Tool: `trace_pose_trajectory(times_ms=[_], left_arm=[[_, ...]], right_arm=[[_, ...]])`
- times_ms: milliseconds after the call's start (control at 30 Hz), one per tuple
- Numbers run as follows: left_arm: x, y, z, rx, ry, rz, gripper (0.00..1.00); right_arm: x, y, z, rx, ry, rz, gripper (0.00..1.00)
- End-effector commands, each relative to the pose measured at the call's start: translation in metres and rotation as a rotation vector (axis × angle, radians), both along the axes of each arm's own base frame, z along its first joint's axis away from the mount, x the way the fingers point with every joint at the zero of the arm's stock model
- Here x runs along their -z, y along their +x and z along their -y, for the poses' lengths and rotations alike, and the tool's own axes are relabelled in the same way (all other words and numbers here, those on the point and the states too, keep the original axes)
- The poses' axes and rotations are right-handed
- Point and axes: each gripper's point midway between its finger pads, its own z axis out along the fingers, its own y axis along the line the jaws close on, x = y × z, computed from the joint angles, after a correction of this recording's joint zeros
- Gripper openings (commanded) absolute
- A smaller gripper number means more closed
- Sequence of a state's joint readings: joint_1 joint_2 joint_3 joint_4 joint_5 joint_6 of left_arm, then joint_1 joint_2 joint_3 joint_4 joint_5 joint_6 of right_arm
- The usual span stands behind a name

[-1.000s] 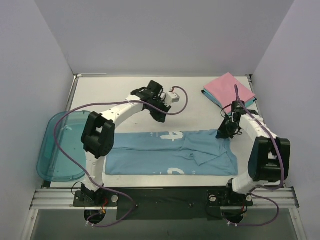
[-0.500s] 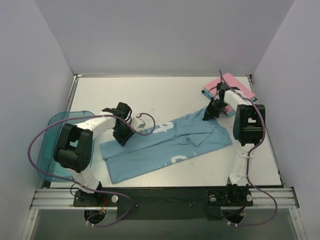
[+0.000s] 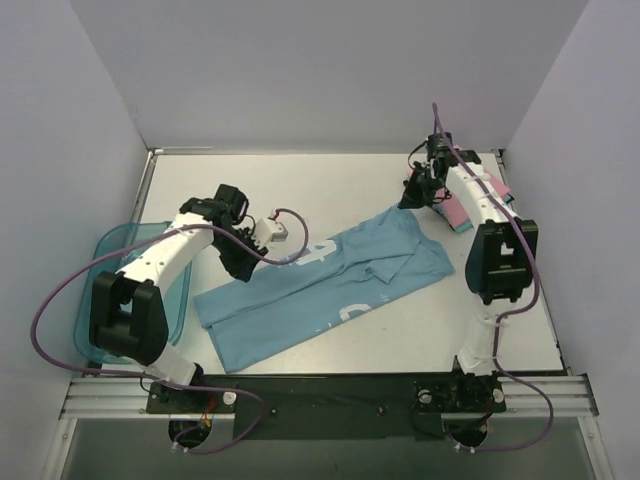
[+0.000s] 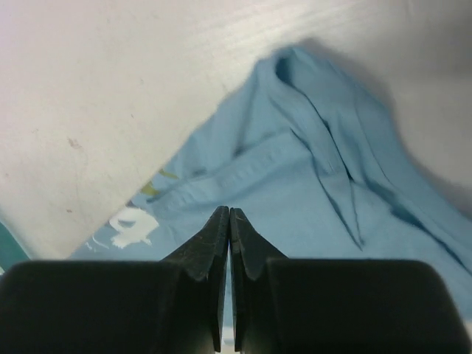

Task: Fold and stack the t-shirts
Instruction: Rotate the tshirt 90 degrees

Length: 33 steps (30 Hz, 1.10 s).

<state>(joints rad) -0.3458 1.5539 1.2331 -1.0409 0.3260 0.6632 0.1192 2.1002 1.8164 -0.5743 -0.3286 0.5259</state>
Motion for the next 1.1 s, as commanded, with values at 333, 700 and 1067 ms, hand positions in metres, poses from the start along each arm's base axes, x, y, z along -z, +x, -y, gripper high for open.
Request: trace_pose_trajectory(times_ms=[333, 700, 1067], left_arm=[[0.078, 0.019, -0.089, -0.048, 0.252, 0.02, 0.29], [0.076, -0.1, -0.072, 0.11, 0.099, -0.236, 0.29], [0.003, -0.098, -0.027, 0.11, -0.121, -0.168, 0.31]], right_arm=[[0.088, -0.157, 0.066, 0.13, -0.102, -0.377, 0.0], [0.091, -0.008, -0.012, 0.079, 0.053, -0.313, 0.0], [0.006, 0.063, -0.027, 0.024, 0.037, 0.035, 0.0]])
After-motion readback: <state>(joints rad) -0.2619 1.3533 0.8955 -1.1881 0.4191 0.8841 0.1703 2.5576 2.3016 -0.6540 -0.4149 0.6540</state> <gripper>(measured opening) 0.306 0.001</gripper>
